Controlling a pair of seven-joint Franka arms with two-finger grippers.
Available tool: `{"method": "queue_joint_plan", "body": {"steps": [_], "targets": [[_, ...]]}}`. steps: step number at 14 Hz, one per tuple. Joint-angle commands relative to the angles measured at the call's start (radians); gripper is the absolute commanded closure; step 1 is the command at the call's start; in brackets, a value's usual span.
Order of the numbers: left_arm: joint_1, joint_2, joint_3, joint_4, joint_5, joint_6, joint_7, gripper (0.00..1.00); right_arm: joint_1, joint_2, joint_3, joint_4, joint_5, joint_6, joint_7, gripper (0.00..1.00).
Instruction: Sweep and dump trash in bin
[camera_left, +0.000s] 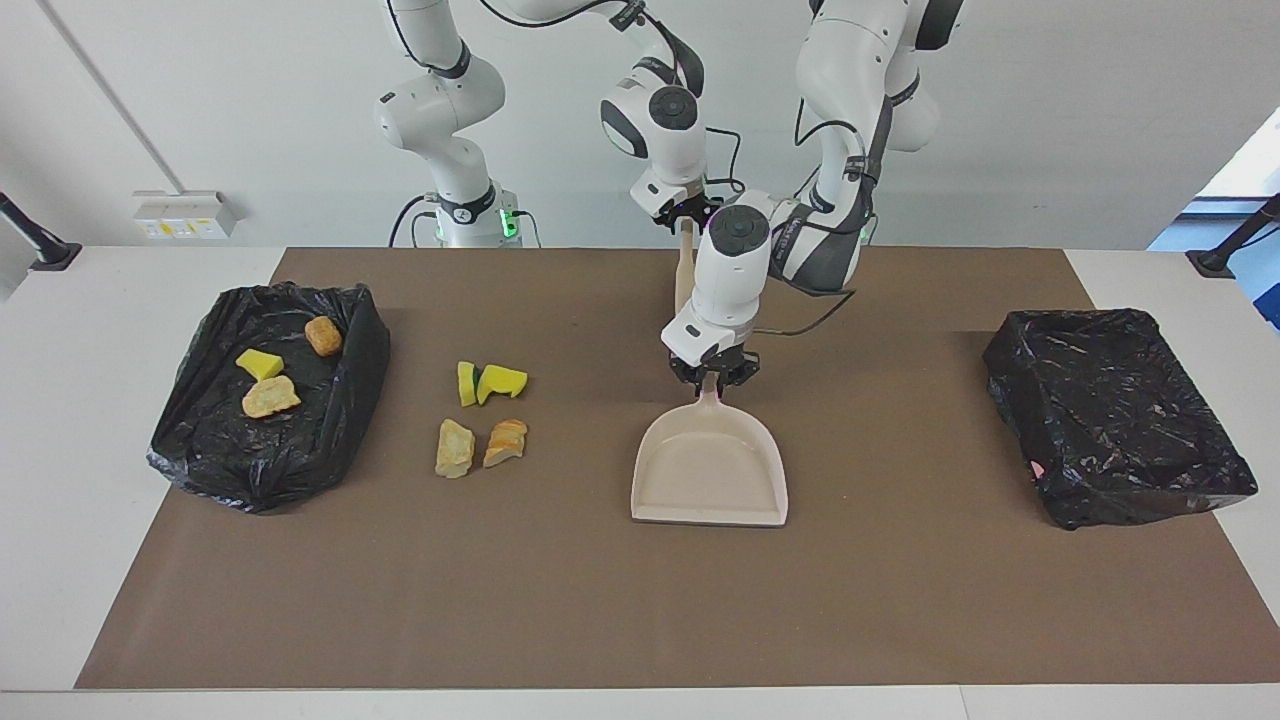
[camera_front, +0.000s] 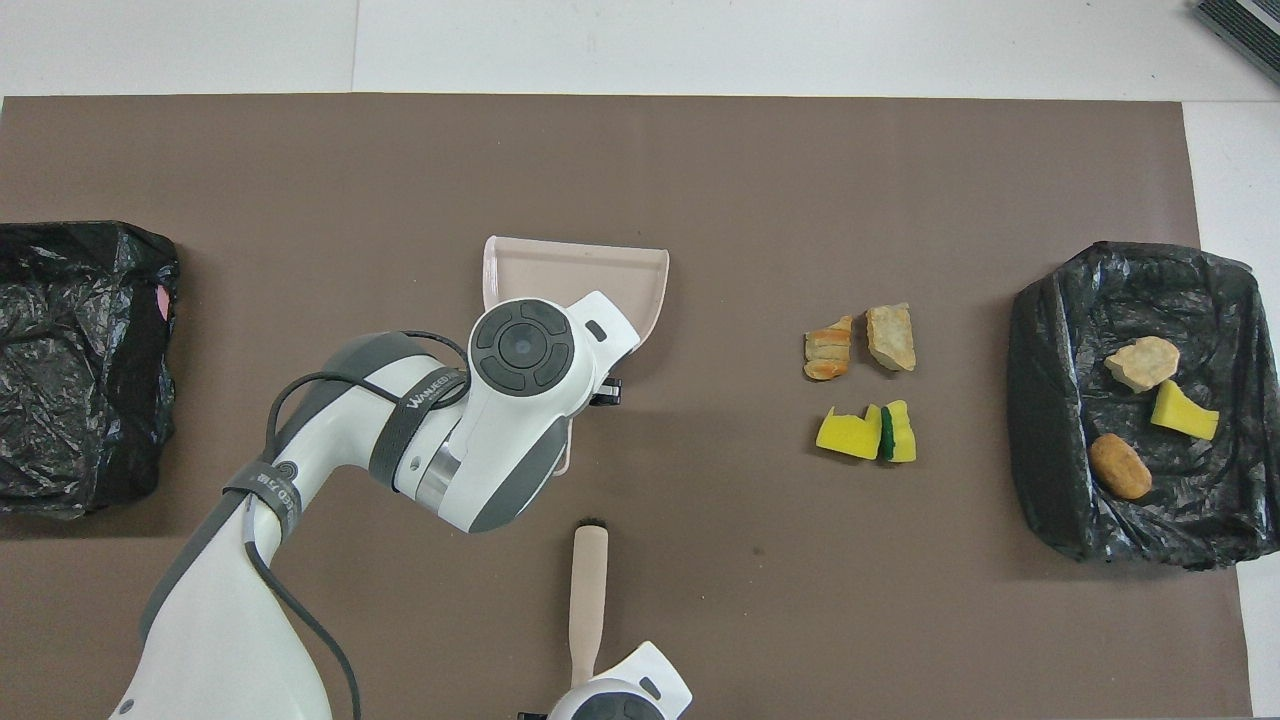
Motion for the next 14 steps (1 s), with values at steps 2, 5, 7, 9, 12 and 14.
{"method": "queue_joint_plan", "body": {"steps": [2,5,7,9,12,14], "targets": [[0.040,-0.084,0.015,0.000,0.032,-0.153,0.257,1.00,-0.001,0.000,-0.003,-0.004,-0.014,0.012,-0.007,1.00],[0.083,-0.091,0.015,-0.002,0.032,-0.227,0.552,1.00,-0.012,-0.014,-0.012,0.028,-0.018,-0.066,0.010,1.00],[0.084,-0.092,0.015,-0.002,0.082,-0.241,0.589,0.99,-0.068,-0.067,-0.015,0.059,-0.055,-0.186,0.014,1.00],[0.086,-0.095,0.015,-0.002,0.136,-0.245,0.795,1.00,-0.128,-0.127,-0.015,0.082,-0.084,-0.319,-0.003,1.00],[0.088,-0.109,0.015,-0.012,0.208,-0.291,1.021,1.00,-0.262,-0.185,-0.015,0.097,-0.185,-0.532,-0.097,1.00],[0.075,-0.121,0.015,-0.026,0.260,-0.299,1.193,1.00,-0.355,-0.218,-0.015,0.108,-0.270,-0.649,-0.232,1.00]]}}
